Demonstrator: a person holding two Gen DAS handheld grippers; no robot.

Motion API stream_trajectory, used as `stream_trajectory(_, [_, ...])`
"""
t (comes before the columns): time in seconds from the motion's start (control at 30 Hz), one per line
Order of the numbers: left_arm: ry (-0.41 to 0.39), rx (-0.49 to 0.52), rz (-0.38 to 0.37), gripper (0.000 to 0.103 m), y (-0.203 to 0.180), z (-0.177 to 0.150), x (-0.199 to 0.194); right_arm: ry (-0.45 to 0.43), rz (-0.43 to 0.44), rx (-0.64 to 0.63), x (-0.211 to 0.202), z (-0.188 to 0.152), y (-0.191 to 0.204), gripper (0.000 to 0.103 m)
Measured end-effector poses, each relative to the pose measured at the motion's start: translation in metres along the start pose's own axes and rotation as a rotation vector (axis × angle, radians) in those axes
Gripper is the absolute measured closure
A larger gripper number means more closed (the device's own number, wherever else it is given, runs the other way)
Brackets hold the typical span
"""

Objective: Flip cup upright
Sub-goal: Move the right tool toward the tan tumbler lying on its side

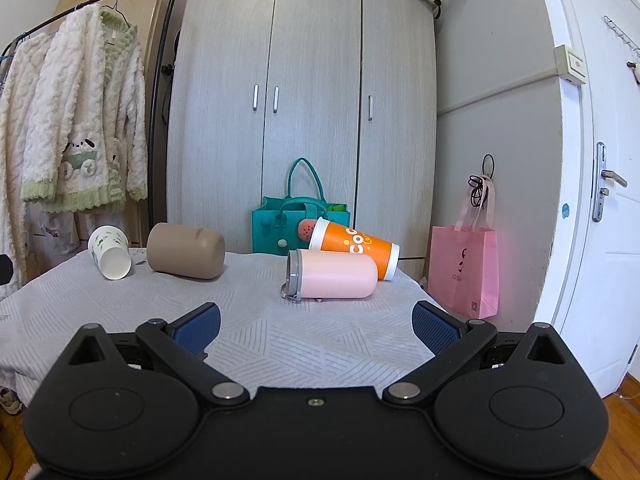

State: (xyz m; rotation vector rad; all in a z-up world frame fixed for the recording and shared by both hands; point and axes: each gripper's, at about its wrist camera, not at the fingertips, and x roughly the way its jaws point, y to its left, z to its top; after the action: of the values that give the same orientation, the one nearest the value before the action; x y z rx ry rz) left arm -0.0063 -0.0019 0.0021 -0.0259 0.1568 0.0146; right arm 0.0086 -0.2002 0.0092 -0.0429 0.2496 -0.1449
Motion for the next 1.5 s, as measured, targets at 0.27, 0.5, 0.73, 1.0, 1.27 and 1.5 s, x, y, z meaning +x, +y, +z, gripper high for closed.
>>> stream_trajectory(0.27, [0.007, -0.005, 0.0, 0.0, -0.002, 0.0, 0.002, 0.003, 0.011, 0.003, -0.001, 0.0, 0.0, 0.0])
stream_trajectory(0.5, [0.042, -0.004, 0.015, 0.0, -0.001, 0.006, 0.007, 0.036, 0.058, 0.026, 0.001, 0.008, -0.005, 0.0])
stream_trajectory(0.73, [0.131, -0.009, 0.004, 0.0, 0.011, 0.04, 0.031, 0.111, 0.352, -0.097, 0.007, 0.057, -0.007, 0.0])
stream_trajectory(1.0, [0.35, -0.058, -0.077, 0.0, 0.019, 0.071, 0.087, 0.18, 0.686, -0.283, 0.039, 0.128, 0.021, 0.0])
stream_trajectory(1.27, [0.449, -0.151, -0.139, 0.0, 0.034, 0.079, 0.132, 0.357, 0.744, -0.479, 0.135, 0.146, 0.069, 0.0])
stream_trajectory(1.5, [0.533, -0.191, -0.169, 0.0, 0.046, 0.075, 0.181, 0.358, 0.805, -0.697, 0.194, 0.143, 0.106, 0.0])
